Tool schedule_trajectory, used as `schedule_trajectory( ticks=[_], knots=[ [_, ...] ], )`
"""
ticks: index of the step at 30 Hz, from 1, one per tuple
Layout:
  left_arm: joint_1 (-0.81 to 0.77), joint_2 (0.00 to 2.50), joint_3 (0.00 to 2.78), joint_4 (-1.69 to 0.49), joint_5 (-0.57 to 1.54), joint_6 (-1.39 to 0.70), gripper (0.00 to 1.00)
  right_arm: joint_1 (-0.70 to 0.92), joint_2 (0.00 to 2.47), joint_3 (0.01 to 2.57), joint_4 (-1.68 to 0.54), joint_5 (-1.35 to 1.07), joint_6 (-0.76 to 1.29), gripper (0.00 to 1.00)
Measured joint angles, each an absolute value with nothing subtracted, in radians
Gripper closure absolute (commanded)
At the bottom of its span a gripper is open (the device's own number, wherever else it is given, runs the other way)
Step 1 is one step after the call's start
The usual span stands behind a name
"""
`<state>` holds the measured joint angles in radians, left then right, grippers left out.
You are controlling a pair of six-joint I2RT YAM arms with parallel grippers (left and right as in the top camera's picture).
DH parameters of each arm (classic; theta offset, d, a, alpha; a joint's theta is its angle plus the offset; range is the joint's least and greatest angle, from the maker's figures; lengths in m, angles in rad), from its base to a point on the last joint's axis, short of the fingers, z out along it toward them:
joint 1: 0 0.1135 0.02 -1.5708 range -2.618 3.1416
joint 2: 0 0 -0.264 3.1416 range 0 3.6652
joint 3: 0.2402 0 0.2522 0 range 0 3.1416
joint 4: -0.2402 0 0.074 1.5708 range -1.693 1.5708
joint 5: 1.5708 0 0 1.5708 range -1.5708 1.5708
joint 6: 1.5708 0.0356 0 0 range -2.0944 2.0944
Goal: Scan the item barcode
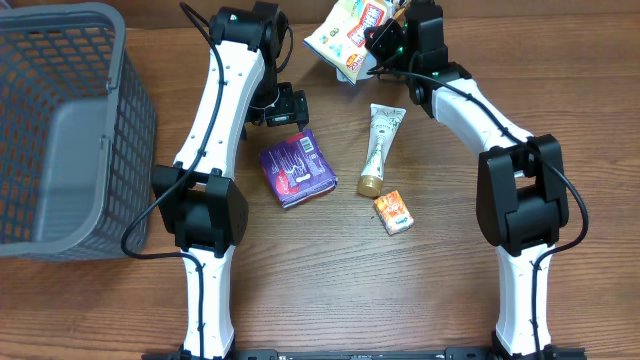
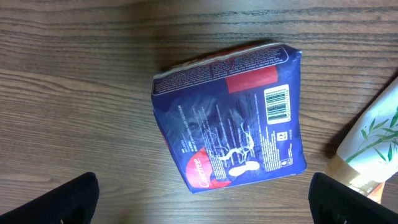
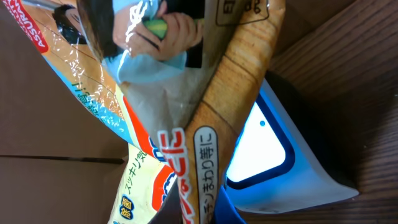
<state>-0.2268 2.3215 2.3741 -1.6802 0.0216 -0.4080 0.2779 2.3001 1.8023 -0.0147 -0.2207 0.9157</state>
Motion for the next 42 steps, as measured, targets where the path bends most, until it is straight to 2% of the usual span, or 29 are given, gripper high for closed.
schedule_trajectory(
  ticks=[8,16,22,31,36,42],
  knots=[
    [-0.227,2.321,2.374,-1.680,0.022,-0.408,0.00,0.268,2.300,1.803,-0.047,-0.231,0.884,0.96],
    [-0.227,2.321,2.374,-1.677,0.022,-0.408,0.00,0.178,2.249,1.821,-0.311,-0.220,0.802,0.96],
    [-0.227,2.321,2.374,-1.675,0.022,-0.408,0.00,0.001,2.124,1.853,-0.480,-0.205,0.789,0.96],
    [-0.227,2.321,2.374,-1.675,0.022,-0.408,0.00,-0.389,2.045,1.886,-0.826,-0.146,0.776,0.96],
    [-0.227,2.321,2.374,-1.675,0.022,-0.408,0.00,-0.580,2.046,1.885,-0.888,-0.049,0.687,0.96],
    [-0.227,2.321,2.374,-1.675,0.022,-0.408,0.00,-0.714,2.052,1.885,-0.884,0.010,0.595,0.96]
  ],
)
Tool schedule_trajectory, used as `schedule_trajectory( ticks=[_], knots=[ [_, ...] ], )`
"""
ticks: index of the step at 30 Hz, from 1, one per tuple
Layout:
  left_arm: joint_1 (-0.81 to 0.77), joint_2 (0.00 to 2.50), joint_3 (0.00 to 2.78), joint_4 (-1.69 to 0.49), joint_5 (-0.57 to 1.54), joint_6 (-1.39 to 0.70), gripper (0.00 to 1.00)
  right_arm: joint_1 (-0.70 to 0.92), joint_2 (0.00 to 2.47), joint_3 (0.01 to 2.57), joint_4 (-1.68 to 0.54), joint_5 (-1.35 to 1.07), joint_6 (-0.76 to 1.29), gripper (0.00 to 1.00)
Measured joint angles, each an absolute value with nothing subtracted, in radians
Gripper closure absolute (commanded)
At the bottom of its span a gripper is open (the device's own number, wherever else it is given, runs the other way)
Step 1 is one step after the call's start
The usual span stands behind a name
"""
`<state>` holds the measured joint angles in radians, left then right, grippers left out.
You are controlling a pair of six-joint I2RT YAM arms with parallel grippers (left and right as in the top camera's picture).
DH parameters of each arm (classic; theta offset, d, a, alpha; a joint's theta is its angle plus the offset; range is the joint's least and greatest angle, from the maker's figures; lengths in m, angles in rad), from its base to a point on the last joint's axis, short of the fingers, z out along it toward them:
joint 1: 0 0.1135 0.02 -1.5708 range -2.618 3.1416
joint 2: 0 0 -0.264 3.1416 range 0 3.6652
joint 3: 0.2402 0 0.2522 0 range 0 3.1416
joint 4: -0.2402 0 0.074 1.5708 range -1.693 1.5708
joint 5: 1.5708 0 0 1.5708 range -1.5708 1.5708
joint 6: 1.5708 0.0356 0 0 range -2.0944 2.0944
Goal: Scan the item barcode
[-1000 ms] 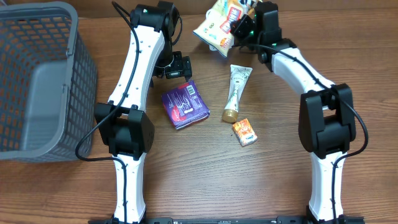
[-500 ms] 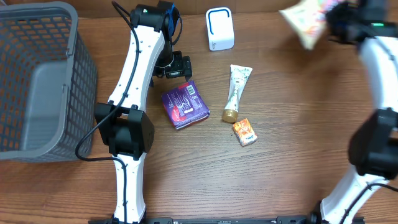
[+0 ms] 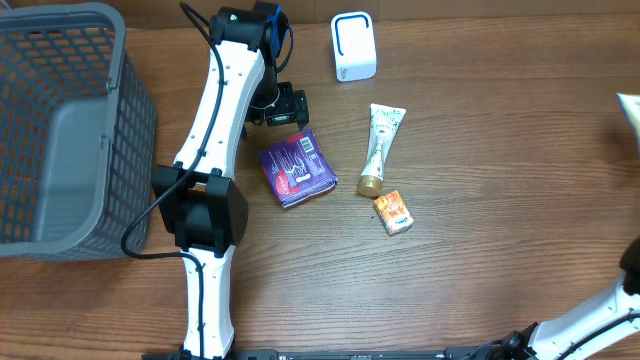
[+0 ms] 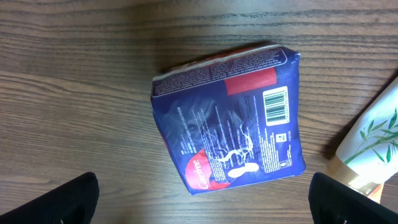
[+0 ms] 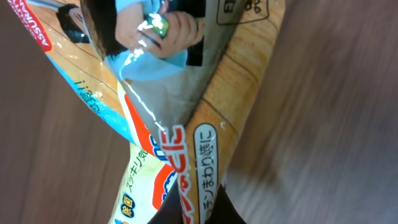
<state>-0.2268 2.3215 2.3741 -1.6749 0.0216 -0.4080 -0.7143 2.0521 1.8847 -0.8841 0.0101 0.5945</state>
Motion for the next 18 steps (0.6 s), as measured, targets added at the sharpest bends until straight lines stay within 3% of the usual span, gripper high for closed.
schedule_trajectory(
  ticks=[3,5,11,12,15,18],
  knots=[
    [-0.227,2.321,2.374,-1.674,0.022,-0.408,0.00,-0.761,2.076,1.885,-0.877,0.019,0.572,0.95],
    [-0.227,2.321,2.374,-1.675,0.022,-0.408,0.00,-0.786,2.104,1.882,-0.864,0.024,0.562,0.87],
    [-0.227,2.321,2.374,-1.675,0.022,-0.408,0.00,-0.831,2.173,1.871,-0.823,0.028,0.482,0.78],
    [-0.227,2.321,2.374,-1.674,0.022,-0.408,0.00,-0.836,2.178,1.870,-0.821,0.028,0.466,0.72],
    [-0.227,2.321,2.374,-1.674,0.022,-0.408,0.00,-0.845,2.178,1.870,-0.815,0.023,0.439,0.31],
    [-0.227,2.321,2.374,-1.674,0.023,-0.408,0.00,-0.850,2.178,1.870,-0.846,-0.015,0.429,0.17]
  ],
)
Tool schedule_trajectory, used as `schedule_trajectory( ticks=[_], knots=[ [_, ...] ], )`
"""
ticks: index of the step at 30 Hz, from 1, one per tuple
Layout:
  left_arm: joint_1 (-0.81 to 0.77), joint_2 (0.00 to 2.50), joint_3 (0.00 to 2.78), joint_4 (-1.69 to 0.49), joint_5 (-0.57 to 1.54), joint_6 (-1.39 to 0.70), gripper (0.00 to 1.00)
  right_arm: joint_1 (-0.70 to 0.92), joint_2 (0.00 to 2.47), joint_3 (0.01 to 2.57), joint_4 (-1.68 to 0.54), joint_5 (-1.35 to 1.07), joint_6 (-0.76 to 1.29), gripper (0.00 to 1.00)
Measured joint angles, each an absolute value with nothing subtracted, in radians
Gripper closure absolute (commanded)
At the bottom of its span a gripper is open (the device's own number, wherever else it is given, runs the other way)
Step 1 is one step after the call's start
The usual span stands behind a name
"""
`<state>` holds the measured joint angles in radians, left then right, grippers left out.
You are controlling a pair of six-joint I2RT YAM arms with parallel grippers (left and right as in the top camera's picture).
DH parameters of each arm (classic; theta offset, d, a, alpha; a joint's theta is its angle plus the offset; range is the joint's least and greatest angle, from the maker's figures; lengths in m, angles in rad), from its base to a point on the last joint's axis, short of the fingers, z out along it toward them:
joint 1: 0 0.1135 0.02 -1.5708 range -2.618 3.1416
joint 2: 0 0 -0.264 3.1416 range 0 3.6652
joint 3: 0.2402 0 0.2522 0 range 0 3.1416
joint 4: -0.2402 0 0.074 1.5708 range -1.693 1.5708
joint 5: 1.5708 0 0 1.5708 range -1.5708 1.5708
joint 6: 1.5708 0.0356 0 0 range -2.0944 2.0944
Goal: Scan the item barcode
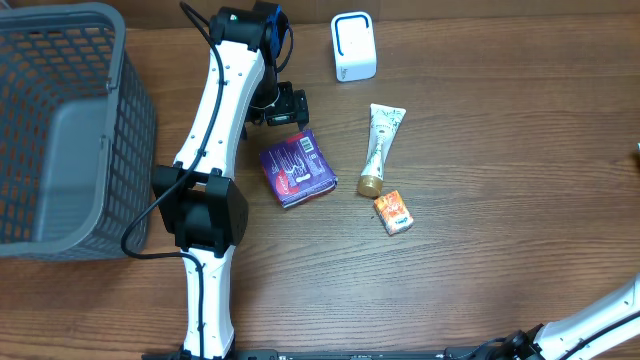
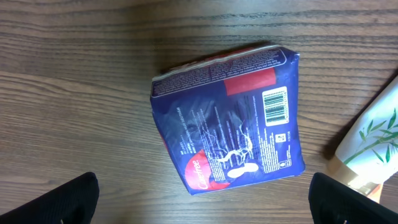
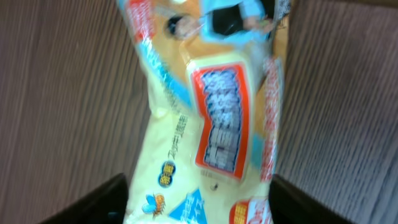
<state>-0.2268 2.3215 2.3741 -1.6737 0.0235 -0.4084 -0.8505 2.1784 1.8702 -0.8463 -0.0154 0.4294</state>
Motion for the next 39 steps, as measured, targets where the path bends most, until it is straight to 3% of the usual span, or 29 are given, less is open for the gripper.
schedule_trajectory(
  ticks=[10,13,17,24,30,39],
  knots=[
    [-0.227,2.321,2.374,-1.649,0.030,-0.408,0.00,-0.835,2.178,1.925,-0.956,-0.550,0.329,0.15],
    [-0.227,2.321,2.374,-1.633,0.033,-0.408,0.00,-0.791,2.178,1.932,-1.051,-0.661,0.285,0.07],
    [-0.227,2.321,2.374,-1.624,0.033,-0.409,0.00,-0.665,2.178,1.932,-1.226,-0.731,0.168,0.05],
    [-0.227,2.321,2.374,-1.618,0.033,-0.409,0.00,-0.373,2.178,1.932,-1.306,-0.750,0.044,0.02],
    [-0.227,2.321,2.374,-1.620,0.033,-0.409,0.00,-0.110,2.178,1.932,-1.235,-0.628,0.091,0.04],
    [-0.227,2.321,2.374,-1.624,0.033,-0.409,0.00,0.229,2.178,1.932,-1.138,-0.302,0.342,0.25]
  ],
)
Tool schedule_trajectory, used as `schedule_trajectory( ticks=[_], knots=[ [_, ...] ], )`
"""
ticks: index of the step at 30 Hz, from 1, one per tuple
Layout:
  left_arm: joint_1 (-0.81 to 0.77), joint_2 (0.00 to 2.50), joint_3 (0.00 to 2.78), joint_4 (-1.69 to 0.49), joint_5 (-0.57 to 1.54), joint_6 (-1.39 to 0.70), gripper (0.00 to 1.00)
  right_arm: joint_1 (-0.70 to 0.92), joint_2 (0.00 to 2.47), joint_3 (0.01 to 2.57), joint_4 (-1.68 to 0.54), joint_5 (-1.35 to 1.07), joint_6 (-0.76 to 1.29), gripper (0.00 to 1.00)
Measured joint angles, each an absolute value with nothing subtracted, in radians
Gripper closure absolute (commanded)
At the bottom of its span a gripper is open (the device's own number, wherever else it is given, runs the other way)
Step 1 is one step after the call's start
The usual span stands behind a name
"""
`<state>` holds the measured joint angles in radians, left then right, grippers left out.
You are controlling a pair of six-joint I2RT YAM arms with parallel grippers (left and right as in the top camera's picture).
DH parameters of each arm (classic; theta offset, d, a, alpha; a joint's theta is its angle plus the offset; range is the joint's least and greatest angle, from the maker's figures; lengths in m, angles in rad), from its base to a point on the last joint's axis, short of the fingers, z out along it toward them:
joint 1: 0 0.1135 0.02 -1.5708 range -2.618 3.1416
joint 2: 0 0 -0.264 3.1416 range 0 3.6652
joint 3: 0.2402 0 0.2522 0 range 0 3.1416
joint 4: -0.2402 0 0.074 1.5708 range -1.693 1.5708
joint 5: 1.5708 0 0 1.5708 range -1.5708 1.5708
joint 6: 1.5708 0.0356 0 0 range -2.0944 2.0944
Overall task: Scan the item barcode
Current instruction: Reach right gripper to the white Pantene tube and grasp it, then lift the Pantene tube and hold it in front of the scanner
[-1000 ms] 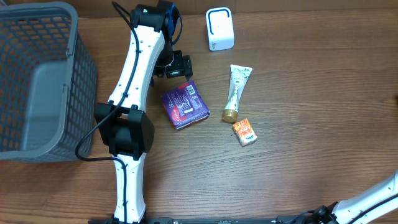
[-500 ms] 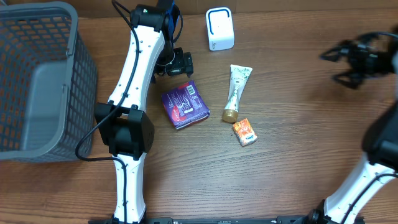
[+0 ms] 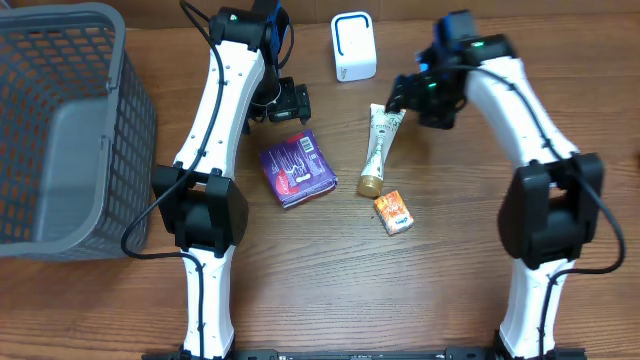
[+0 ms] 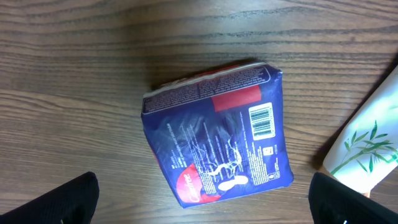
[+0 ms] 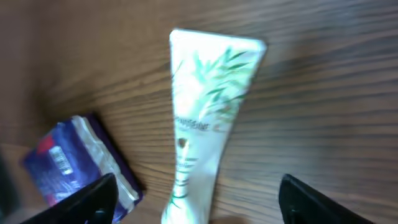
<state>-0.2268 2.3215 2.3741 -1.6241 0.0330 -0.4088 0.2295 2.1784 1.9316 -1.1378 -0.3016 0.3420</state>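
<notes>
The white barcode scanner (image 3: 353, 46) stands at the table's back middle. A white tube with green leaf print (image 3: 380, 146) lies on the wood, its gold cap toward the front. My right gripper (image 3: 424, 98) hovers open over the tube's flat end; in the right wrist view the tube (image 5: 208, 115) runs down between the spread fingers (image 5: 320, 199). A purple pad pack (image 3: 297, 168) lies left of the tube. My left gripper (image 3: 284, 103) hangs open above it, and its barcode (image 4: 261, 121) faces up. A small orange box (image 3: 394, 212) lies in front of the tube.
A grey mesh basket (image 3: 60, 120) fills the left side of the table. The purple pack (image 5: 74, 158) also shows at the lower left of the right wrist view, close beside the tube.
My right arm was out past the table's right edge, open over a snack bag lying on the wood. It is now open above the tube, and the bag is out of view. The left gripper has shifted slightly.
My right gripper first held a snack bag over the scanner. Then it was far off to the right with the bag still in its jaws. Then its fingers stood apart with the bag lying below. Now it hovers empty over the tube. The left gripper stayed open above the purple pack.
</notes>
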Motion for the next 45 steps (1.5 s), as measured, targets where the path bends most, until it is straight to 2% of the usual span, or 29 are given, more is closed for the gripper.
schedule_trajectory(
  ticks=[11,21,23,25,27,30,37,45],
  knots=[
    [-0.227,2.321,2.374,-1.626,0.033,-0.409,0.00,0.422,2.178,1.906,-1.126,-0.015,0.593,0.41],
    [-0.227,2.321,2.374,-1.627,0.033,-0.409,0.00,0.453,2.178,1.710,-0.998,0.041,0.688,0.45],
    [-0.227,2.321,2.374,-1.630,0.033,-0.409,0.00,0.453,2.178,1.679,-0.976,0.041,0.692,0.51],
    [-0.227,2.321,2.374,-1.634,0.033,-0.409,0.00,0.453,2.178,1.666,-0.961,0.038,0.695,0.64],
    [-0.227,2.321,2.374,-1.634,0.033,-0.409,0.00,0.454,2.178,1.666,-0.950,0.036,0.695,0.81],
    [-0.227,2.321,2.374,-1.634,0.033,-0.409,0.00,0.456,2.172,1.671,-0.949,0.038,0.701,0.93],
    [-0.227,2.321,2.374,-1.634,0.033,-0.409,0.00,0.456,2.171,1.689,-0.940,0.041,0.656,0.96],
    [-0.227,2.321,2.374,-1.634,0.033,-0.409,0.00,0.456,2.182,1.789,-0.954,0.042,0.464,0.96]
  ],
)
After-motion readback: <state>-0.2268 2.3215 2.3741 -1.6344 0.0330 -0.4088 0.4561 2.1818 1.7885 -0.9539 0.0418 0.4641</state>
